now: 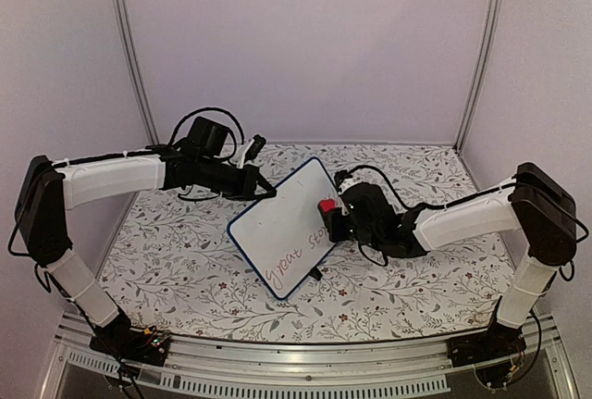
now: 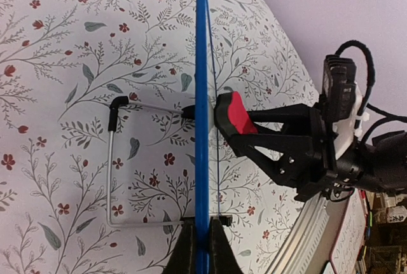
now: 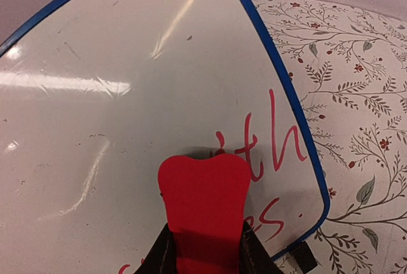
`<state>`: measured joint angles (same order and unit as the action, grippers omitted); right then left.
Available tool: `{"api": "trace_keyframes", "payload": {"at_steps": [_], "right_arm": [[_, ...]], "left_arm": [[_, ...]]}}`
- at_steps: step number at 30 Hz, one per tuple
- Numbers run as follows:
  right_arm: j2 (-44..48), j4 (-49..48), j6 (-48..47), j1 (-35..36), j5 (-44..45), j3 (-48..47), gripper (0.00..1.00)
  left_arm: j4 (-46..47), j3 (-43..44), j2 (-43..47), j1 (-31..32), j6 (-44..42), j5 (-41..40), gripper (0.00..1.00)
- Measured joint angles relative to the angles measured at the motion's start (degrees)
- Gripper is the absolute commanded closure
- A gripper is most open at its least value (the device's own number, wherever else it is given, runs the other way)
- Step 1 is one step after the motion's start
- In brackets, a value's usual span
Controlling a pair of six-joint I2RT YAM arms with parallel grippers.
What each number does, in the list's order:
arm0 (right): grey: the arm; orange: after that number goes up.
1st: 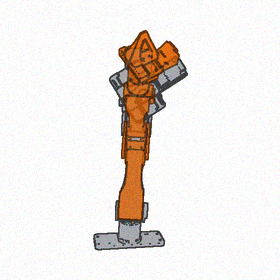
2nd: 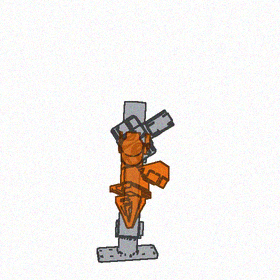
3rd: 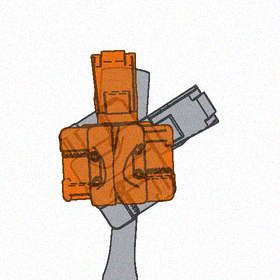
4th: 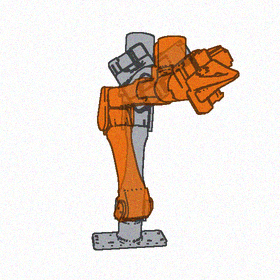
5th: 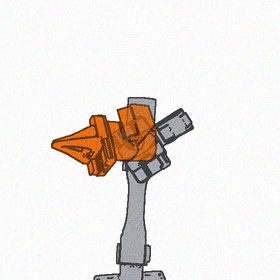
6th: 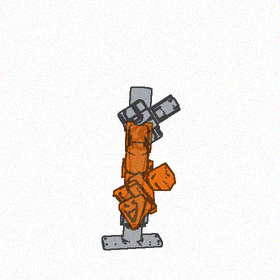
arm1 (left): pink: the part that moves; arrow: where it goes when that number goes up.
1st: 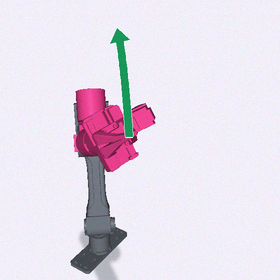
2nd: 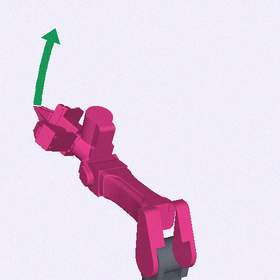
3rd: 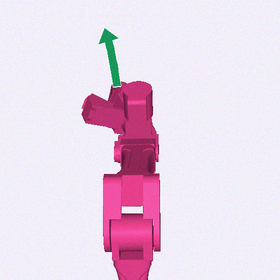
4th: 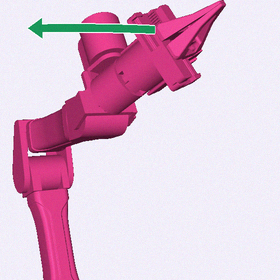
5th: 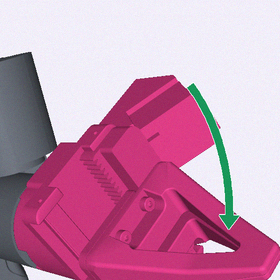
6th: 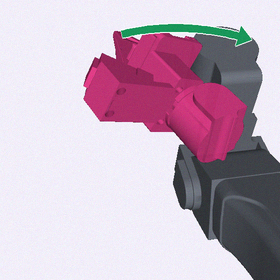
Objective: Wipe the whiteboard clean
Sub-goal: Erase the whiteboard on the whiteboard stand.
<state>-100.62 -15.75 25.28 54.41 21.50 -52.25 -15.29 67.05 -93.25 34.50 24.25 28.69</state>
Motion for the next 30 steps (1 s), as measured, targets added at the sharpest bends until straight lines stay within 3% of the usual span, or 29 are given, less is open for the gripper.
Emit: {"api": "trace_keyframes", "payload": {"at_steps": [16, 30], "right_arm": [[-0.61, 0.85, -0.76, -0.85, -1.51, -1.57, 0.78], [0.63, -3.17, 2.36, -0.61, -4.74, 5.42, 0.78]], "left_arm": [[-0.04, 0.0, 0.0, 0.0, 0.39, -0.07, 1.0], [-0.04, 0.0, 0.0, 0.0, 0.42, -0.04, 1.0]]}}
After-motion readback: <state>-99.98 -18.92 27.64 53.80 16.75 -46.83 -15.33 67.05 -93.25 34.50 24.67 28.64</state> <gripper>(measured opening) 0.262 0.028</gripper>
